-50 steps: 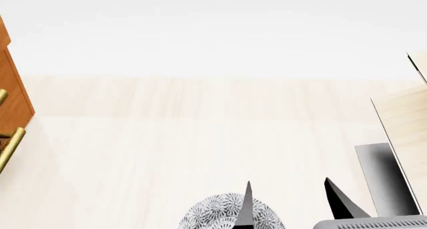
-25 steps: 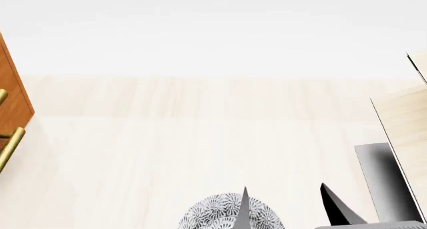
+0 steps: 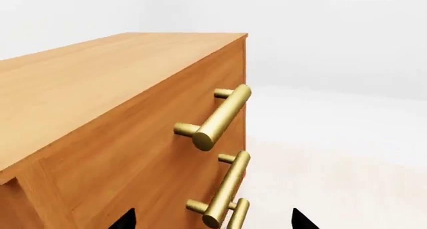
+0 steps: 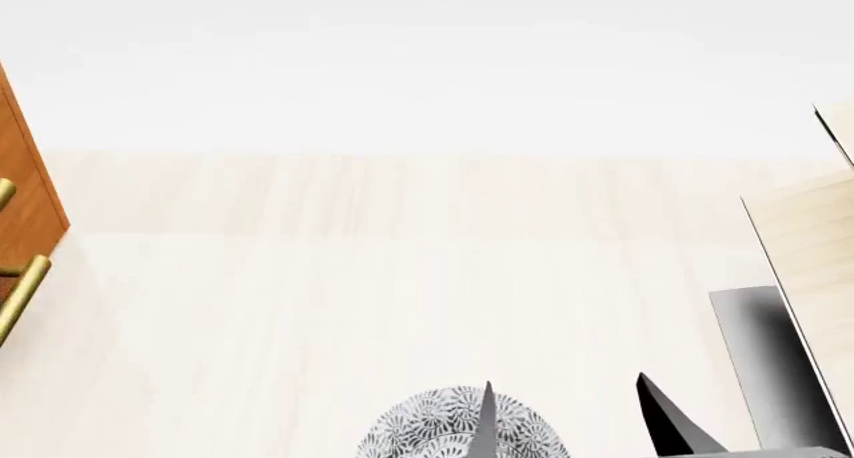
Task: Close the top drawer of the cabinet and put the bowl on top of it.
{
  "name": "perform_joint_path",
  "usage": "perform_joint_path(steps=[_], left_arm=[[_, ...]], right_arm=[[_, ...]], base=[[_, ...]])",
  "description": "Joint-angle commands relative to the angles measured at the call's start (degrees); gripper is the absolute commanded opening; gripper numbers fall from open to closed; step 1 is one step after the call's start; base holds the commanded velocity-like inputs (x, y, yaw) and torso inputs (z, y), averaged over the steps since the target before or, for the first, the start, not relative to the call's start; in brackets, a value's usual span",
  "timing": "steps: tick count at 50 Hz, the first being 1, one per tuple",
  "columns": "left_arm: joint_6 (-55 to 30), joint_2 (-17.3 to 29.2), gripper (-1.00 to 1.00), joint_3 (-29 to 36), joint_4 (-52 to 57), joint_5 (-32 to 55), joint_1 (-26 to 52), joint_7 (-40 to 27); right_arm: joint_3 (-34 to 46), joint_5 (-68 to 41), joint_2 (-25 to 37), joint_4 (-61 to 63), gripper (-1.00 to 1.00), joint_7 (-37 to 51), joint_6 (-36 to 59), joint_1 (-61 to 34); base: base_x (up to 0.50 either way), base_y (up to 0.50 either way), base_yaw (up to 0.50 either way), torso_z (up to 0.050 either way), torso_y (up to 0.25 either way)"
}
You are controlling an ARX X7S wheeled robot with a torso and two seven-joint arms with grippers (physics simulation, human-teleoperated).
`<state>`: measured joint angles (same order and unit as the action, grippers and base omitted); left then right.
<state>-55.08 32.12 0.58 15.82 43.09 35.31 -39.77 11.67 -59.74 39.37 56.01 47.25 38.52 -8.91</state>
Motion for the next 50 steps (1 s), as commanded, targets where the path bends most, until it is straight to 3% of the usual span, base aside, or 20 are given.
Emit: perform_joint_path(steps=[1, 15, 22, 27, 33, 35, 40, 44, 50], left_arm=[[-7.35, 0.95, 1.0, -1.96, 17.58, 7.69, -5.71, -2.06], [-12.62, -0.58, 1.0, -4.83, 37.64, 21.38, -14.29, -9.55], [-9.08, 1.75, 1.0, -8.05, 43.95, 25.17, -22.34, -9.47], [-1.93, 7.0, 1.0, -4.46, 44.0, 25.43, -24.58, -11.78], [0.28, 7.49, 1.0, -3.35, 43.57, 24.68, -25.02, -10.36], [4.74, 10.33, 1.0, -0.55, 44.12, 23.85, -25.29, -10.67], [3.48, 11.73, 1.0, 0.58, 42.85, 30.84, -23.48, -15.31], [4.47, 12.49, 1.0, 1.2, 43.51, 33.55, -22.07, -14.05], [2.02, 13.18, 1.0, 5.26, 40.66, 44.18, -11.73, -19.64]], right_arm=[[1.24, 0.18, -0.36, -0.5, 1.0, 0.08, 0.28, -0.93], [2.29, 1.84, -0.66, -0.67, 1.0, -0.53, -0.71, 0.06], [2.23, 3.37, -1.04, -0.91, 1.0, -1.17, -2.38, 1.24], [2.73, 4.2, -1.36, -1.51, 1.0, -1.87, -2.91, 1.35], [2.03, 4.07, -0.93, -1.11, 1.0, -1.92, -3.97, 2.23], [1.92, 4.89, -0.82, -1.46, 1.0, -2.6, -4.81, 3.2], [1.87, 4.97, -0.59, -1.56, 1.0, -2.74, -5.18, 3.59], [2.34, 5.85, -0.68, -2.07, 1.0, -3.2, -5.45, 3.95], [2.3, 4.39, -0.18, -1.31, 1.0, -2.05, -4.47, 2.91]], base=[[0.0, 0.0, 0.0, 0.0, 0.0], [0.0, 0.0, 0.0, 0.0, 0.0], [0.0, 0.0, 0.0, 0.0, 0.0], [0.0, 0.0, 0.0, 0.0, 0.0], [0.0, 0.0, 0.0, 0.0, 0.0], [0.0, 0.0, 0.0, 0.0, 0.0], [0.0, 0.0, 0.0, 0.0, 0.0], [0.0, 0.0, 0.0, 0.0, 0.0], [0.0, 0.0, 0.0, 0.0, 0.0]])
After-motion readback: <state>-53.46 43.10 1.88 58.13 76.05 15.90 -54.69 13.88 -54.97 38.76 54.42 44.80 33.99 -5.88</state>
